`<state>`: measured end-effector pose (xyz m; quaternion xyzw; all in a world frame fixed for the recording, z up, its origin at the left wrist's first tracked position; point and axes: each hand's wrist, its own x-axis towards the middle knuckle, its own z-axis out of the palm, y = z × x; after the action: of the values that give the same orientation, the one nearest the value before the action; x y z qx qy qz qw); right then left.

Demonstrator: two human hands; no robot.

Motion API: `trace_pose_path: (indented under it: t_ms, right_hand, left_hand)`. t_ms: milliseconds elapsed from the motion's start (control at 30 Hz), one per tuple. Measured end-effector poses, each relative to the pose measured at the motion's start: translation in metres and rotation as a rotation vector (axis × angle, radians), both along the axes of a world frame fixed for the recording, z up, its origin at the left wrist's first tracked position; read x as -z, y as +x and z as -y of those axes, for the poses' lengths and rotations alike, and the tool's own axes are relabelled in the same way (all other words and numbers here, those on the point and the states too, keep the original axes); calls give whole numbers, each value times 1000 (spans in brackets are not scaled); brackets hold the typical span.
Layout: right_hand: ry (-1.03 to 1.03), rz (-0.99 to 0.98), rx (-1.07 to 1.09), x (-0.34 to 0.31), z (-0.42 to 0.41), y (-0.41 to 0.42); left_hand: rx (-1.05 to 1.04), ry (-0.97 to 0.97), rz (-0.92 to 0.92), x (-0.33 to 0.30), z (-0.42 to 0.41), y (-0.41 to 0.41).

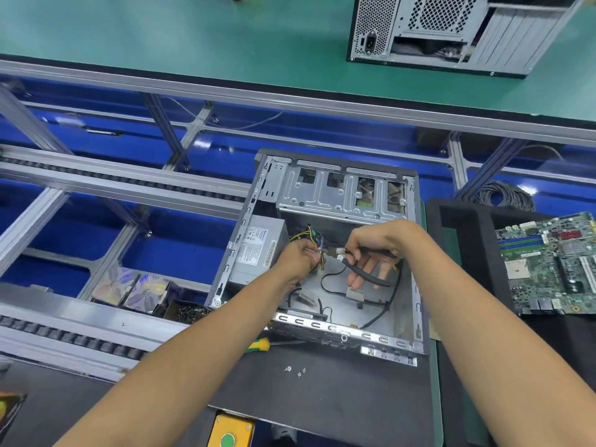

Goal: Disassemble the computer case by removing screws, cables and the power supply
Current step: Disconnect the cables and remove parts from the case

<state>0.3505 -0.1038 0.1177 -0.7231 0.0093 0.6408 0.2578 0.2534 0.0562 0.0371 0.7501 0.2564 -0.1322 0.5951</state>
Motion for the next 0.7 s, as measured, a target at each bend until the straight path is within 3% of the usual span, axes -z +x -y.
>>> trace_pose_path:
  t_ms: [700]
  right_hand:
    - [-54,-26,-67,-7,-5,3]
  left_hand:
    - [26,15,-11,-3,0,-1]
